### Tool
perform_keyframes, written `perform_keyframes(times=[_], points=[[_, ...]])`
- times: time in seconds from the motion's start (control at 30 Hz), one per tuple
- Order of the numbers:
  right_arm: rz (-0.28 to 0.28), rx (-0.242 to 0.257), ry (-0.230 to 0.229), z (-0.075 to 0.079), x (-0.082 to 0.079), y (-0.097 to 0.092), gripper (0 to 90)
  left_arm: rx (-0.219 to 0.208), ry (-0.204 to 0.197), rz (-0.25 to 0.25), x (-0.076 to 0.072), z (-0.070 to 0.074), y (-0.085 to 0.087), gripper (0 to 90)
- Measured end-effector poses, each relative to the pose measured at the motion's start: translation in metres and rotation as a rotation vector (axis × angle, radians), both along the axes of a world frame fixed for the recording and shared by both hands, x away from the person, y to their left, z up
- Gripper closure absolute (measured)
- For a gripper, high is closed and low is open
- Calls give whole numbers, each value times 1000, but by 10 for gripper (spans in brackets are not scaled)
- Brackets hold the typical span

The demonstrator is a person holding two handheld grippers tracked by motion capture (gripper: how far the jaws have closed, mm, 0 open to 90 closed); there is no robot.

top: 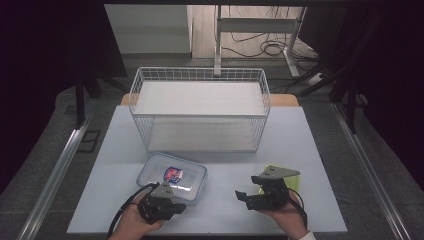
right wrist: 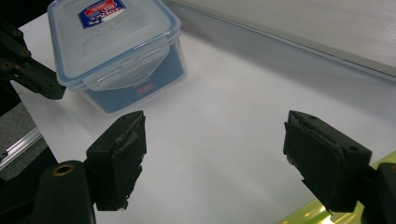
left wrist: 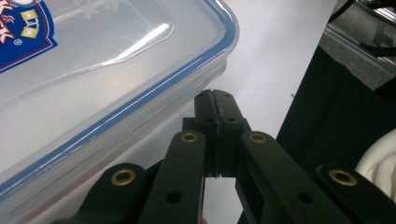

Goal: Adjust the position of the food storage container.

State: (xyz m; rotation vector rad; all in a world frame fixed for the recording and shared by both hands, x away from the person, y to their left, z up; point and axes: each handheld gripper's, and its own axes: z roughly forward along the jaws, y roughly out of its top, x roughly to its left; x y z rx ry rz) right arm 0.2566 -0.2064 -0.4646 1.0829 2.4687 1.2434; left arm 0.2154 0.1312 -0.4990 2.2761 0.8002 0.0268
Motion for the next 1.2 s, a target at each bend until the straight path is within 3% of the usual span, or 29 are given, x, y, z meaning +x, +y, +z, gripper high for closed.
perform_keyframes(times=[0.7,0.93,1.03,1.07,1.1,1.13,1.2], points=[[4,2,1,0,0,0,213,5,-12,82,21,-6,-29,899],[7,1,2,-1,0,1,213,4,-14,75,21,-7,-34,887],[6,3,0,0,-1,1,213,-19,-13,77,18,-3,-29,873],[7,5,-4,1,-1,1,213,-61,-5,70,11,3,-22,860],[5,9,-5,1,-1,1,212,-61,-5,70,11,3,-22,850],[3,13,-6,2,-1,1,211,-118,-15,63,1,14,-9,830],[2,18,-6,2,-1,1,211,-135,-30,80,-3,20,-2,747]])
